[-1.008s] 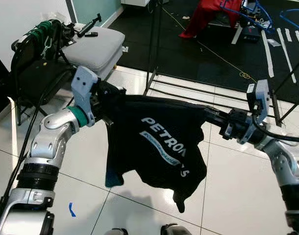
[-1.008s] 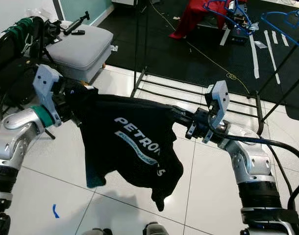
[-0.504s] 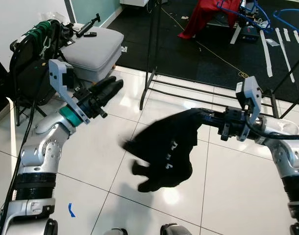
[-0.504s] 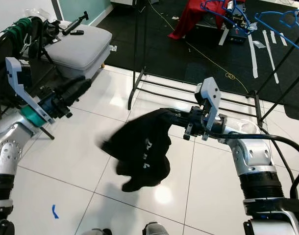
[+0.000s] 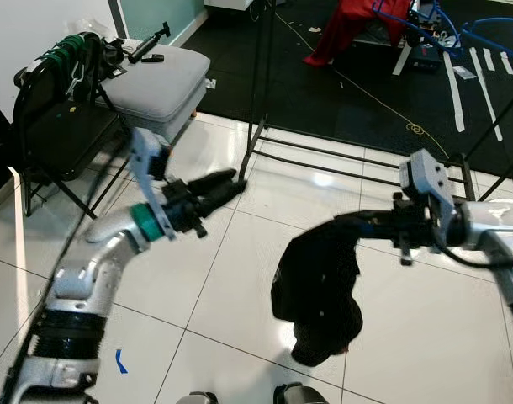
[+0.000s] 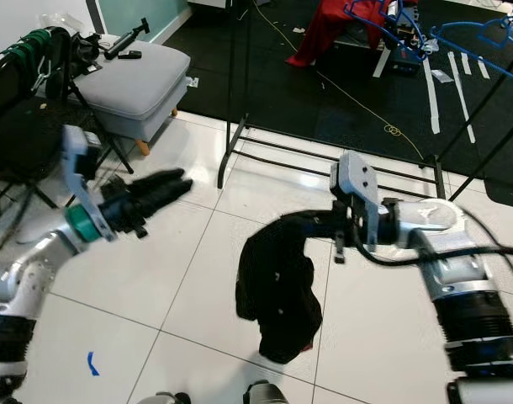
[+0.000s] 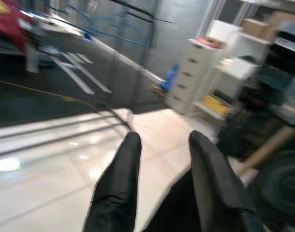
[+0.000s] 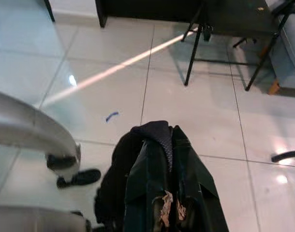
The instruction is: Hang hanger
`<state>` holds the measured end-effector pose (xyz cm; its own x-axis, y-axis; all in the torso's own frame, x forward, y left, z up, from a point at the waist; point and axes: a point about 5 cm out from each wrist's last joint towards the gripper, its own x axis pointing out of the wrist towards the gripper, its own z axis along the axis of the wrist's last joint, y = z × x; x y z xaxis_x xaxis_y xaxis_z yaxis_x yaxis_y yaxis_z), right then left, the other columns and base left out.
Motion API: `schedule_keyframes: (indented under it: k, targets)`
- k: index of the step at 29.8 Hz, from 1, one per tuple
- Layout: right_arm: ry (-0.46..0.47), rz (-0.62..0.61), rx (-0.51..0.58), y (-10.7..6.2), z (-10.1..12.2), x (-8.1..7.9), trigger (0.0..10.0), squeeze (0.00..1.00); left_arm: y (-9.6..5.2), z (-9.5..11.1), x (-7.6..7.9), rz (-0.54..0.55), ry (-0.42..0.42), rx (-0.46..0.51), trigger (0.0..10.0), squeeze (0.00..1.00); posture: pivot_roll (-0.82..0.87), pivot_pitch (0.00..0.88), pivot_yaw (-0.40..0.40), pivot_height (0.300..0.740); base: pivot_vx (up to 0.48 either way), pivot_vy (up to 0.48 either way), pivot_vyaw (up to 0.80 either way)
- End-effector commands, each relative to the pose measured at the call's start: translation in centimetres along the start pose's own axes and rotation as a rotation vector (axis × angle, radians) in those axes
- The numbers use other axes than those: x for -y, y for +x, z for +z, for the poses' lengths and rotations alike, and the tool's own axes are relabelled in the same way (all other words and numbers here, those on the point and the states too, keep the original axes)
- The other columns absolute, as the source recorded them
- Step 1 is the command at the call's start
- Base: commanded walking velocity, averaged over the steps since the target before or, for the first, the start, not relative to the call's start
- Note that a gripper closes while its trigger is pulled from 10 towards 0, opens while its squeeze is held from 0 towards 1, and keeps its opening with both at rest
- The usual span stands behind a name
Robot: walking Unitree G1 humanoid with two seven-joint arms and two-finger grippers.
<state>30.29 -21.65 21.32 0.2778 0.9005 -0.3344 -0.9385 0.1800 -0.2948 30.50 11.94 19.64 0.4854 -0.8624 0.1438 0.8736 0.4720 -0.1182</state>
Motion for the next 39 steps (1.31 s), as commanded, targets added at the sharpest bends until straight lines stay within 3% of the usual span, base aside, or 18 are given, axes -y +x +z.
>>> schedule_keyframes:
  k: [1,4,5,6,7,13,17,21,24,28,31,39]
  targets:
    - [-0.019,0.013,0.0,0.1,0.1,-0.1,0.0,0.0,0.0,-0.2,0.3,-0.01,-0.019,-0.006,10.0,1.0,-0.12,0.05,0.001,0.74,0.0,0.0,0.0]
    - [-0.024,0.012,0.004,0.3,0.2,0.0,0.0,0.0,0.3,-0.5,0.7,-0.023,-0.018,-0.016,10.0,1.0,-0.12,0.05,0.002,0.74,0.0,0.0,0.0]
    - [-0.034,0.012,0.004,0.6,0.2,0.0,0.0,0.0,0.7,-0.7,1.0,-0.029,-0.017,-0.02,10.0,0.67,-0.12,0.051,0.0,0.74,0.0,0.0,0.0]
    - [-0.034,0.012,0.004,0.6,0.2,0.0,0.0,0.0,0.7,-0.7,1.0,-0.029,-0.017,-0.02,10.0,0.67,-0.12,0.051,0.0,0.74,0.0,0.0,0.0]
    - [-0.044,0.01,0.007,1.0,0.2,0.1,0.0,0.0,1.1,-0.9,1.5,-0.051,-0.011,-0.024,10.0,0.0,-0.11,0.051,0.001,0.74,0.0,0.0,0.0]
    - [-0.09,0.018,0.03,2.4,0.6,0.3,0.0,0.0,2.1,-1.8,2.9,-0.169,0.007,-0.08,10.0,0.0,-0.11,0.048,0.007,0.74,0.0,0.0,0.0]
    - [-0.132,0.027,0.029,3.2,1.1,0.7,0.0,0.0,2.6,-3.0,2.8,-0.186,0.095,-0.181,10.0,0.0,-0.11,0.045,0.009,0.74,0.0,0.0,0.0]
    - [-0.138,0.028,0.029,3.4,1.2,0.9,0.0,0.0,2.7,-3.1,2.7,-0.189,0.09,-0.186,10.0,0.0,-0.11,0.045,0.008,0.74,0.0,0.0,0.0]
    - [-0.168,0.013,0.015,3.7,1.2,1.3,0.0,0.0,2.5,-2.9,3.5,-0.242,0.025,-0.207,10.0,0.0,-0.11,0.047,0.008,0.74,0.0,0.0,0.0]
    - [-0.171,0.006,0.009,3.8,1.2,1.3,0.0,0.0,2.4,-3.1,3.7,-0.247,0.03,-0.223,10.0,0.0,-0.11,0.047,0.008,0.74,0.0,0.0,0.0]
    - [-0.168,0.005,0.009,4.0,1.2,1.4,0.0,0.0,2.5,-3.4,3.6,-0.222,0.043,-0.229,10.0,0.0,-0.11,0.05,0.008,0.74,0.0,0.0,0.0]
    - [-0.162,0.036,0.04,4.7,1.6,1.1,0.0,0.0,4.4,-4.3,2.4,0.004,0.163,-0.213,10.0,0.0,-0.11,0.056,0.011,0.74,0.0,0.0,0.0]
